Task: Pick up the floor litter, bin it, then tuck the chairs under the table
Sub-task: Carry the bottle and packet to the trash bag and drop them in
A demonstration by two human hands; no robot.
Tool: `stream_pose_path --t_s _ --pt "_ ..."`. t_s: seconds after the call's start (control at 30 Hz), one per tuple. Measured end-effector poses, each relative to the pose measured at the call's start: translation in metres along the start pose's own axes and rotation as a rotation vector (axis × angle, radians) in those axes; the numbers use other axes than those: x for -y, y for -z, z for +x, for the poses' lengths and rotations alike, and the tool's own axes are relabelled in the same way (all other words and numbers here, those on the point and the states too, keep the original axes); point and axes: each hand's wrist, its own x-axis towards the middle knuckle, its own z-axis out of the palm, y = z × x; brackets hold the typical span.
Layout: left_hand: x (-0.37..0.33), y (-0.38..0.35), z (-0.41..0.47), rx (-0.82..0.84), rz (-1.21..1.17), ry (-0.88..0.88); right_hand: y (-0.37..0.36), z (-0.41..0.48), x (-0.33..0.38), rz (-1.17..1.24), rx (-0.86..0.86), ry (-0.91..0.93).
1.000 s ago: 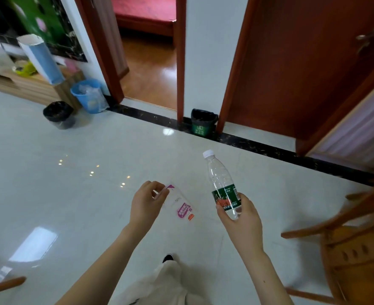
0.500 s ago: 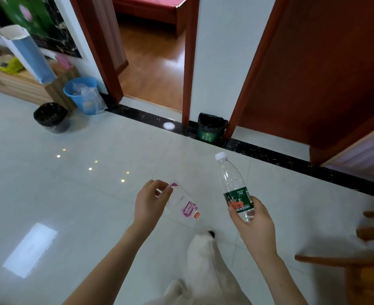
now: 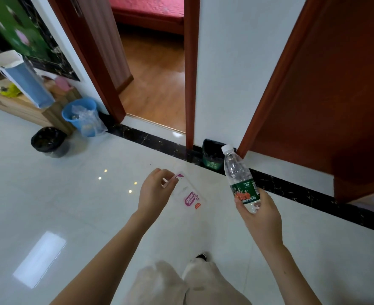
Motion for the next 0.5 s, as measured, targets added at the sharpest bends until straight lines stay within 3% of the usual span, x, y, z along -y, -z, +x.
stream_pose_path --t_s 0.5 --pt "0.009 -0.087 0.235 0.161 0.118 -0.100 -0.063 0.205 -0.019 -0.079 -0.027 -0.144"
